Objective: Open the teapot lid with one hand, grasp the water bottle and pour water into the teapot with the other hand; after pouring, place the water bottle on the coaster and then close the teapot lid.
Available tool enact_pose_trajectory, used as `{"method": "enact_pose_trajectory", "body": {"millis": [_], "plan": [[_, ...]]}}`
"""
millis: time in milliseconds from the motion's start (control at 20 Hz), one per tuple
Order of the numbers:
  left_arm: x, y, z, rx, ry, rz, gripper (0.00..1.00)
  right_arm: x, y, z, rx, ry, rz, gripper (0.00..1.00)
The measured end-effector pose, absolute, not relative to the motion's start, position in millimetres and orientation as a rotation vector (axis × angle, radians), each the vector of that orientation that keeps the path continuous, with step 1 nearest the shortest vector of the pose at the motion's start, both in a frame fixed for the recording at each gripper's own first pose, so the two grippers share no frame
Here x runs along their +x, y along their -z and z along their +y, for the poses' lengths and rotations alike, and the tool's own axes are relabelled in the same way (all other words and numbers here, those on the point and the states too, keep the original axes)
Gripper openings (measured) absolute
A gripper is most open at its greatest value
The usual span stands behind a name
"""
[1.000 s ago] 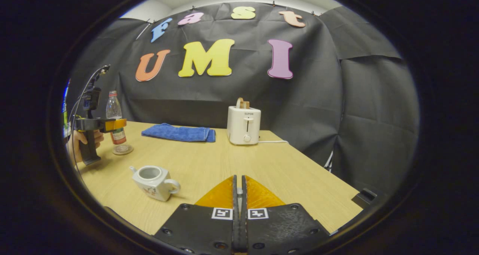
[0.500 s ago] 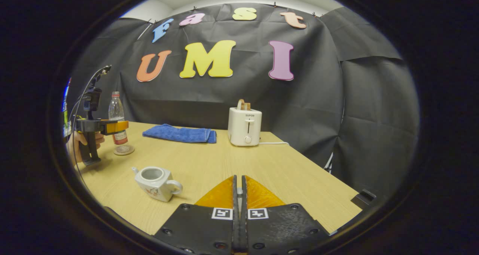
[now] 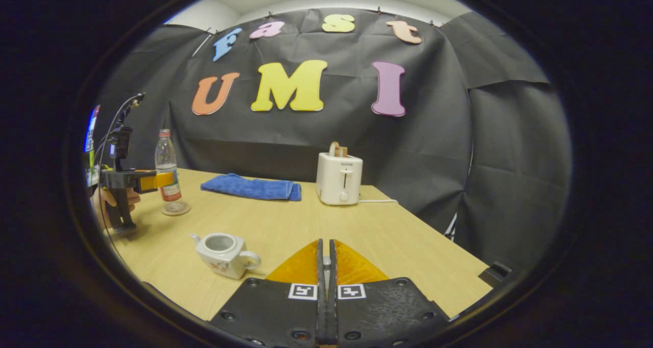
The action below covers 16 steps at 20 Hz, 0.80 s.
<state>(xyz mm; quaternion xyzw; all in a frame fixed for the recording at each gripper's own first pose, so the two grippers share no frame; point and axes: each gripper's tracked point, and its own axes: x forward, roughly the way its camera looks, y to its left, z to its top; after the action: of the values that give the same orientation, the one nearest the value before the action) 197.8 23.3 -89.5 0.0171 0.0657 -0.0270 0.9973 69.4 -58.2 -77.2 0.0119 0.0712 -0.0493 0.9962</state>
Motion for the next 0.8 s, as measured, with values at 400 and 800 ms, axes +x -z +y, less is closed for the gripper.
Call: {"method": "enact_pose_trajectory", "body": {"millis": [400, 800], "plan": [[134, 76, 15, 0.045, 0.058, 0.113, 0.97, 85, 72, -26, 0.066, 0.001, 0.151, 0.00], [80, 74, 17, 0.079, 0.090, 0.114, 0.97, 103, 68, -1, 0.061, -0.054, 0.158, 0.00]]}}
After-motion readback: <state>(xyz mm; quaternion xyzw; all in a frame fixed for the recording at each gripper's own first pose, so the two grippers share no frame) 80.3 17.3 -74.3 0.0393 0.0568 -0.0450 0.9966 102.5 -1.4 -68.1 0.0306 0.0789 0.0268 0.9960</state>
